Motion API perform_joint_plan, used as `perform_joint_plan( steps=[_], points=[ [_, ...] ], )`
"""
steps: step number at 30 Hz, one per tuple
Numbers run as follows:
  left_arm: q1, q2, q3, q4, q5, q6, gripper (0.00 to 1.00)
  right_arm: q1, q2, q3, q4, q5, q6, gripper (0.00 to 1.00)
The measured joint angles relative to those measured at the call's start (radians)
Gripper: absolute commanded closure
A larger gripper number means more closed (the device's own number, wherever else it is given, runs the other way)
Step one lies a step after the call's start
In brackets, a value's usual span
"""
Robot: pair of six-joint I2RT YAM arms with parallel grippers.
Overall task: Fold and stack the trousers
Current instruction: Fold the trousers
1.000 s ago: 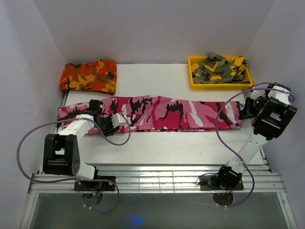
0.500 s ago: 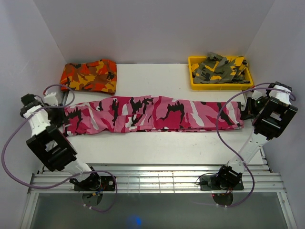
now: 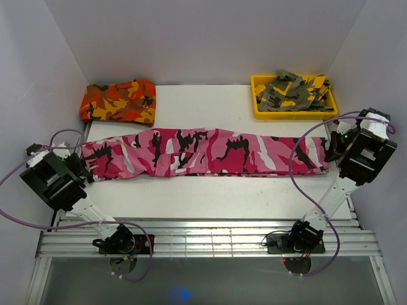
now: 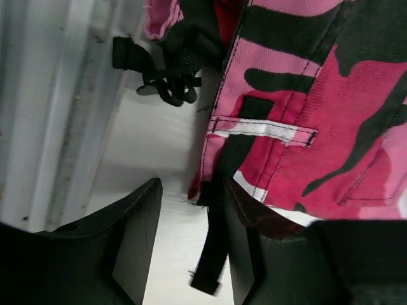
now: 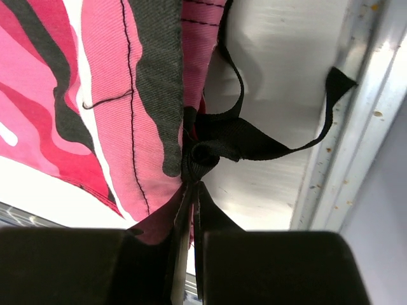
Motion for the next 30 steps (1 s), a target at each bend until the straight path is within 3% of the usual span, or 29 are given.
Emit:
perform_joint_plan(
  steps=[14, 15, 18, 25, 30],
  points=[
    [-0.114, 0.059, 0.012, 0.070, 0.144, -0.090, 0.52, -0.005, 0.045, 0.083, -0.051, 0.106, -0.016, 0.92],
    [-0.114, 0.061, 0.010, 0.071, 0.155, -0.097, 0.68, -0.005, 0.045, 0.083, -0.051, 0.109, -0.016, 0.92],
    [-0.110, 0.076, 0.000, 0.073, 0.171, -0.117, 1.00, -0.005, 0.045, 0.083, -0.051, 0.114, -0.016, 0.92],
    [-0.111, 0.043, 0.040, 0.024, 0.142, -0.114, 1.00, -0.005, 0.045, 0.083, -0.051, 0.121, -0.016, 0.92],
    [-0.136, -0.039, 0.267, -0.022, 0.110, -0.078, 1.00, -0.005, 0.047, 0.085, -0.051, 0.124, -0.016, 0.92]
  ],
)
